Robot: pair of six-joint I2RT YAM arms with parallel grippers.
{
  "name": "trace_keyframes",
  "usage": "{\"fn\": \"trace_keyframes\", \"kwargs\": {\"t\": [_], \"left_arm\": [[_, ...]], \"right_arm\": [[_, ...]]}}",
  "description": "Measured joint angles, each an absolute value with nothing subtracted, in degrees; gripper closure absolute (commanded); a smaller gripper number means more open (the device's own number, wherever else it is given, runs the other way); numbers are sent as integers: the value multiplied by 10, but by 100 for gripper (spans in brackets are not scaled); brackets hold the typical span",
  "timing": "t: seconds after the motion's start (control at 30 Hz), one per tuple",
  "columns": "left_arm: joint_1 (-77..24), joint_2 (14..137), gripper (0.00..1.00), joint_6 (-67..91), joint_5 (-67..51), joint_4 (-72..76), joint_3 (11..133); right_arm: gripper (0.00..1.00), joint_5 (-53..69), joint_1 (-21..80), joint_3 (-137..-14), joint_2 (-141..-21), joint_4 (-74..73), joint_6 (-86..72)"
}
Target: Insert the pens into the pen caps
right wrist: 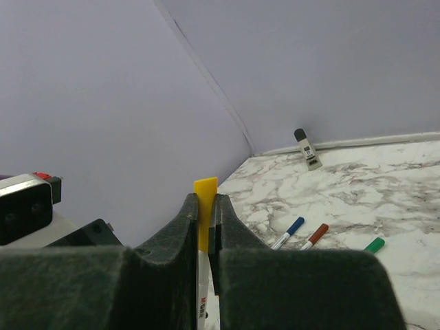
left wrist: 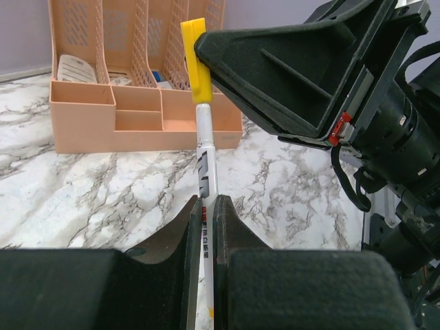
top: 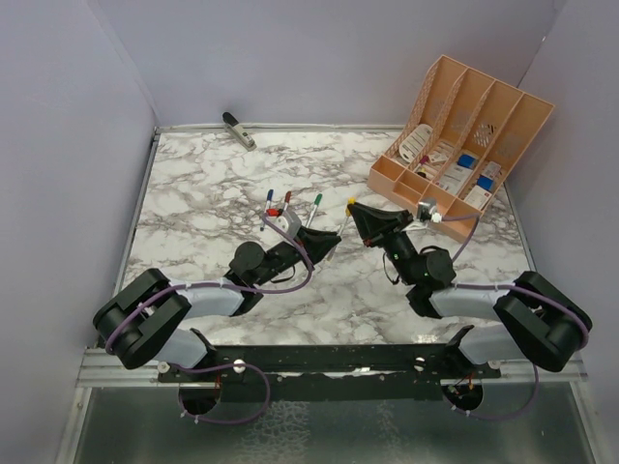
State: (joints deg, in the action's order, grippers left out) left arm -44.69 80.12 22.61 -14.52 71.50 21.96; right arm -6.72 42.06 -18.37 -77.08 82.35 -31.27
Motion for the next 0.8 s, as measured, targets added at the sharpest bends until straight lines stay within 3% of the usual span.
{"fn": "trace_keyframes", "kwargs": {"t": [0.8], "left_arm": [[-447, 804, 100, 226, -125, 715, 229]], "right_arm": [[99, -63, 420, -186, -792, 825, -347]]}}
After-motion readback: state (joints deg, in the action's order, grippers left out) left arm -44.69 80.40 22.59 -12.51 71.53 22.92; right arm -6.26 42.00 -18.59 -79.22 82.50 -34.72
